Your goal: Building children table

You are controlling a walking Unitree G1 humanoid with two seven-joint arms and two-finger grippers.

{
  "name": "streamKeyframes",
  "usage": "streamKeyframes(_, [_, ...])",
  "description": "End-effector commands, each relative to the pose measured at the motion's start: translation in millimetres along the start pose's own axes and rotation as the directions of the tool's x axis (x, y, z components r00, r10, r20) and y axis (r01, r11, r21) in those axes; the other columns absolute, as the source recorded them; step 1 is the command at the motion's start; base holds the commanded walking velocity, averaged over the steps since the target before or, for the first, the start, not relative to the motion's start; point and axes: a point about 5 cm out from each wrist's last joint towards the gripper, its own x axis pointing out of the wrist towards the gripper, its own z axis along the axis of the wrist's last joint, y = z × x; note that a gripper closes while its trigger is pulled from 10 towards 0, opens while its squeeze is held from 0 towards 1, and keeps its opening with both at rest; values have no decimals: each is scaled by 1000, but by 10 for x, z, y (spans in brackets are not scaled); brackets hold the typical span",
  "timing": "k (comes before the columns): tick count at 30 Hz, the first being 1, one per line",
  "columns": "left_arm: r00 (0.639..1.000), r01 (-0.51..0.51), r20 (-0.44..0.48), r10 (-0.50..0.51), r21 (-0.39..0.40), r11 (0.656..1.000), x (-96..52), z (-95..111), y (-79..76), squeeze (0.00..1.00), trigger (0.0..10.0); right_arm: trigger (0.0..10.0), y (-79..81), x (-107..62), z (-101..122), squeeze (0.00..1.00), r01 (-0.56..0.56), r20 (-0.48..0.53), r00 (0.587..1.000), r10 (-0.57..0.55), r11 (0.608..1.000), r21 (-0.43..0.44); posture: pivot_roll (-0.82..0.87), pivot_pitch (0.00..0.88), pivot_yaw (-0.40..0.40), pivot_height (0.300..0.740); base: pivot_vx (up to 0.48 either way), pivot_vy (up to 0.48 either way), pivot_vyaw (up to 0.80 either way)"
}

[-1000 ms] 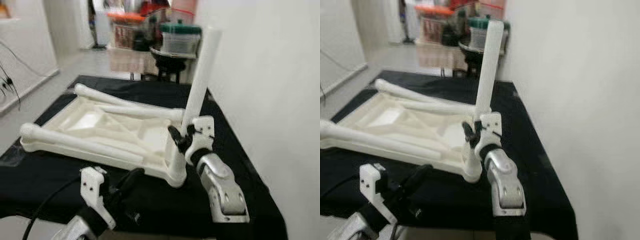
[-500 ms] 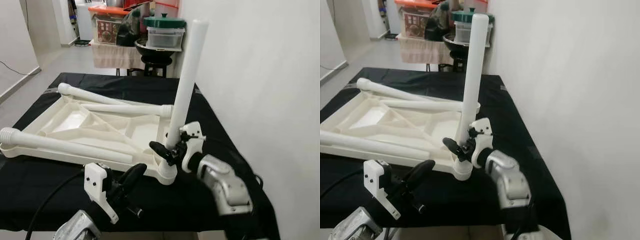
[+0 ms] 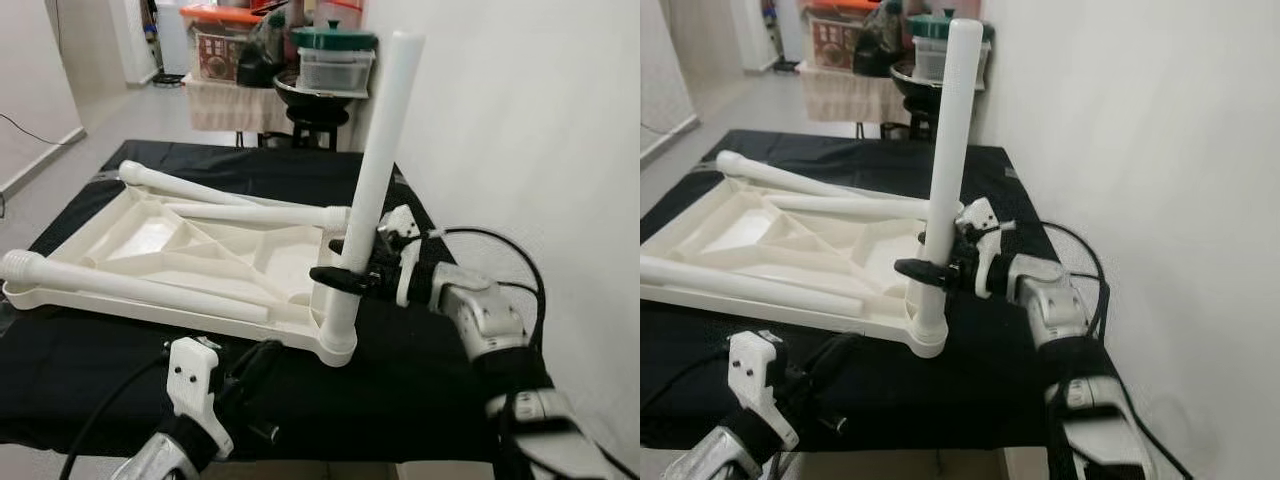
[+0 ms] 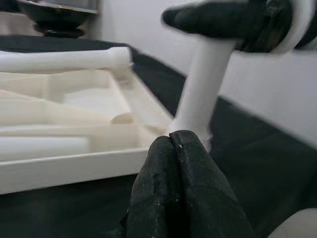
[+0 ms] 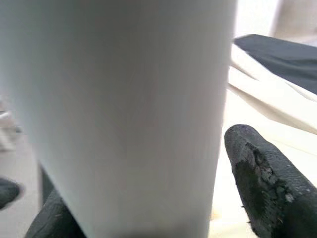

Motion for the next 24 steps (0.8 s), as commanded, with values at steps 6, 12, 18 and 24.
streamKeyframes(6, [1000, -28, -10, 29, 31, 999, -40, -17, -8, 0, 10000, 0, -70, -128, -14, 0, -28, 34, 999, 27, 999, 16, 43, 0, -101, 740, 0, 0, 0])
streamKeyframes(12, [1000, -2, 4, 2, 19, 1000, -30, -18, -11, 0, 10000, 0, 49, -136, -213, 0, 128, 3, 992, -128, 991, 24, 33, 0, -101, 740, 0, 0, 0])
streamKeyframes(18, [1000, 6, 6, -6, 19, 1000, -35, -16, -9, 0, 10000, 0, 82, -35, -409, 0, 511, -54, 859, -509, 856, 78, 36, 0, -104, 740, 0, 0, 0])
streamKeyframes(24, [1000, 12, 7, -12, 5, 1000, -29, -28, 39, 0, 10000, 0, 594, 125, -645, 0, 676, -100, 735, -671, 736, 28, 15, 0, -82, 740, 0, 0, 0])
